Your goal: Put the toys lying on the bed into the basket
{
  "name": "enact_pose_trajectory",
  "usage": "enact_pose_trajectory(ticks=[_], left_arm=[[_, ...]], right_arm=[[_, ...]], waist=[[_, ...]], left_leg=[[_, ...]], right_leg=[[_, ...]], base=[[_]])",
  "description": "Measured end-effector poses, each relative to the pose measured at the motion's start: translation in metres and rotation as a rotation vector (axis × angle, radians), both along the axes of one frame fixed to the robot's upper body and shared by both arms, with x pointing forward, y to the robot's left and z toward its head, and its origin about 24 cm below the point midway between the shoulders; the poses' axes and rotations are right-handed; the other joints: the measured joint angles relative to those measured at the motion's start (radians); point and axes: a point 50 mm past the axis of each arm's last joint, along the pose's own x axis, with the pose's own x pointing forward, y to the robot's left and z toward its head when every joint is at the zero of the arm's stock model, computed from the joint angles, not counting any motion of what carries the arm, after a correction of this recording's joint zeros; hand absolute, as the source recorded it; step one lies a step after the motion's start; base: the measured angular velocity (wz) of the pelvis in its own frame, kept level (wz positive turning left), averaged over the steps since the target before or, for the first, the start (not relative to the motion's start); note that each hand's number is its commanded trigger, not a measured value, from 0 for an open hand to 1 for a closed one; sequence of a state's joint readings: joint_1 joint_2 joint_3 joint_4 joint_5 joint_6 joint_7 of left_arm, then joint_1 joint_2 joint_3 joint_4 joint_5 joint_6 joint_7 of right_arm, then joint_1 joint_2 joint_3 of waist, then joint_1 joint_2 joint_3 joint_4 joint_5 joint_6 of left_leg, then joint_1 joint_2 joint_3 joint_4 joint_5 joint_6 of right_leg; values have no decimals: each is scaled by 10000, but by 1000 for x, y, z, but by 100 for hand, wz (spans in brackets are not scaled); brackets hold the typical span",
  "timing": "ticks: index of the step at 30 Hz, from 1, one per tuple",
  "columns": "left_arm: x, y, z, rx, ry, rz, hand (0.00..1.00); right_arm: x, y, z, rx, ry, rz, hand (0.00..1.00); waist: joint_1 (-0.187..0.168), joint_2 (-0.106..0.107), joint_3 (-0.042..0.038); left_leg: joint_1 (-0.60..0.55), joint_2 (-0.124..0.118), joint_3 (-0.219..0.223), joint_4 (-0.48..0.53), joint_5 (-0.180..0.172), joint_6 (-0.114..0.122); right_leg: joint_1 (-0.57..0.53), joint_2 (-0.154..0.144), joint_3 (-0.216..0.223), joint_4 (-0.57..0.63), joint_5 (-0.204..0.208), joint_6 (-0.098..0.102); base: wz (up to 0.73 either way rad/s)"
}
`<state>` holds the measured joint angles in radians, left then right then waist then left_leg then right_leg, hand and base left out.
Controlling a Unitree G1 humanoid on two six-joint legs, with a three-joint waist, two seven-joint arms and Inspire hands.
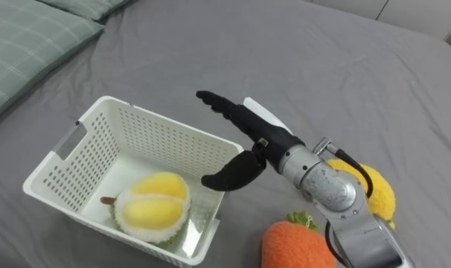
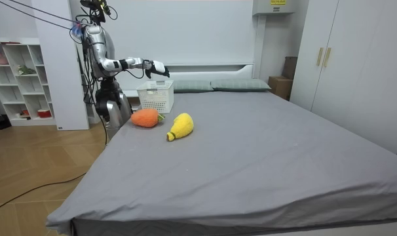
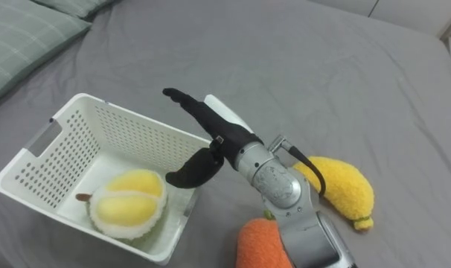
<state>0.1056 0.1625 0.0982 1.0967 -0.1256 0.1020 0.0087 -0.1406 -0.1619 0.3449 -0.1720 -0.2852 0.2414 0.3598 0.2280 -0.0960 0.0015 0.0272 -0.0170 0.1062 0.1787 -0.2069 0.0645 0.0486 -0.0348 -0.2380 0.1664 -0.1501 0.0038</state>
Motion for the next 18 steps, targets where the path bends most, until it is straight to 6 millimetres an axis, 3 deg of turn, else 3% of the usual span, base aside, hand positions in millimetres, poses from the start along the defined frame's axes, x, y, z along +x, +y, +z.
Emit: enact_pose_trajectory(ticks=[6, 11, 18], left_arm=[[-8, 3, -1, -61, 169, 257, 0], [-18, 4, -1, -151, 288, 645, 0], [-26, 3, -3, -189, 368, 1260, 0]], right_arm=[[5, -12, 3, 89, -177, -654, 0], [5, -31, 0, 175, -279, -1754, 0], [-2, -74, -14, -510, -305, -3748, 0]], waist=[[-74, -26, -19], [-379, -7, -11], [-829, 153, 85]], left_leg=[[16, -2, -18, 45, -1, 0], [25, -5, -10, 50, -2, 2], [139, -4, 39, 10, -3, 2]], right_leg=[[35, 3, 73, 5, 0, 0], [59, -1, 131, 22, 1, -1], [116, -1, 193, 32, 1, -2]], base=[[0], [-1], [-1]])
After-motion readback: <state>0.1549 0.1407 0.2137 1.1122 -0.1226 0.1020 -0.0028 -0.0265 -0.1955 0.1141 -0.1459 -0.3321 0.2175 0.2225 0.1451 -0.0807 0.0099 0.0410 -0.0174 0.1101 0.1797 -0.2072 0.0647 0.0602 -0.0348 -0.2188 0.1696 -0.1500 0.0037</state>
